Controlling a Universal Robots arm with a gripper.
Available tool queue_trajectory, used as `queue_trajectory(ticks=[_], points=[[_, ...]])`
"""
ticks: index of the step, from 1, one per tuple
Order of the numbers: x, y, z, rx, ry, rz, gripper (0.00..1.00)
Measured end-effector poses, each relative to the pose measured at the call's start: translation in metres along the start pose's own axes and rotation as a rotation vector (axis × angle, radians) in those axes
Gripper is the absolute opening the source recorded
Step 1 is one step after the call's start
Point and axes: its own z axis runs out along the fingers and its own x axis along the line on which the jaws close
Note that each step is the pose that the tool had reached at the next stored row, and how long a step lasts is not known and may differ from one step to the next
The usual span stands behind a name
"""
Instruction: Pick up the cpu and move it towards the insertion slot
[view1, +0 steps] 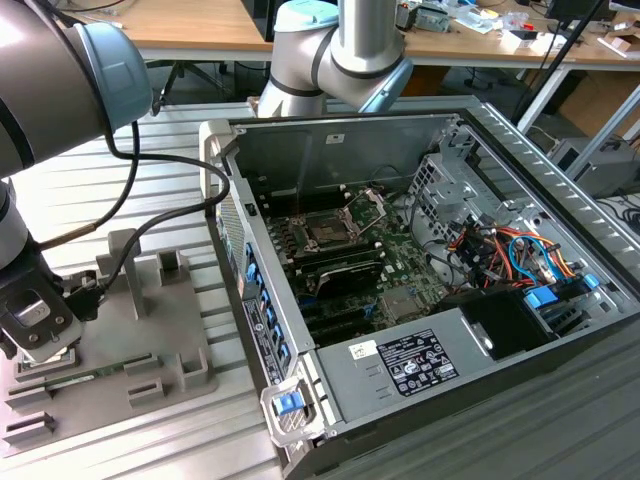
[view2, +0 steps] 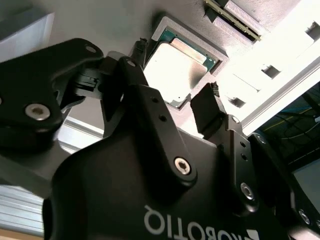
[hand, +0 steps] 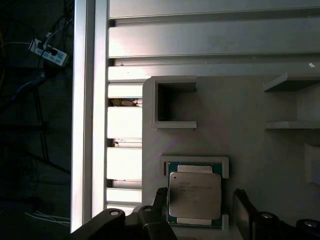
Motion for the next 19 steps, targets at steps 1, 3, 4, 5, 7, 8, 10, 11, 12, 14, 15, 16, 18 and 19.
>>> queue_trajectory(ticks=[1, 3, 4, 5, 7, 8, 10, 11, 12, 14, 15, 16, 18, 19], points=[[0.0000, 0.0000, 0.0000, 0.0001, 0.0000, 0.000, 0.66], [0.0000, 0.0000, 0.0000, 0.0000, 0.0000, 0.000, 0.66], [0.0000, 0.0000, 0.0001, 0.0000, -0.0001, 0.000, 0.66], [0.0000, 0.0000, 0.0000, 0.0000, 0.0000, 0.000, 0.66], [0.0000, 0.0000, 0.0001, -0.0001, -0.0001, 0.000, 0.66], [0.0001, 0.0000, 0.0003, 0.0000, -0.0002, 0.000, 0.66], [0.0003, 0.0000, 0.0005, 0.0000, -0.0001, 0.000, 0.66], [0.0004, 0.0000, 0.0008, 0.0000, -0.0001, 0.000, 0.66], [0.0004, 0.0000, 0.0009, 0.0000, -0.0001, 0.000, 0.66], [0.0006, 0.0000, 0.0011, 0.0001, 0.0000, 0.000, 0.66], [0.0007, 0.0000, 0.0013, 0.0001, 0.0001, 0.000, 0.66], [0.0007, 0.0000, 0.0015, 0.0001, 0.0001, 0.000, 0.66], [0.0008, -0.0001, 0.0019, 0.0001, 0.0001, 0.000, 0.66], [0.0008, -0.0001, 0.0021, 0.0001, 0.0000, 0.000, 0.66]])
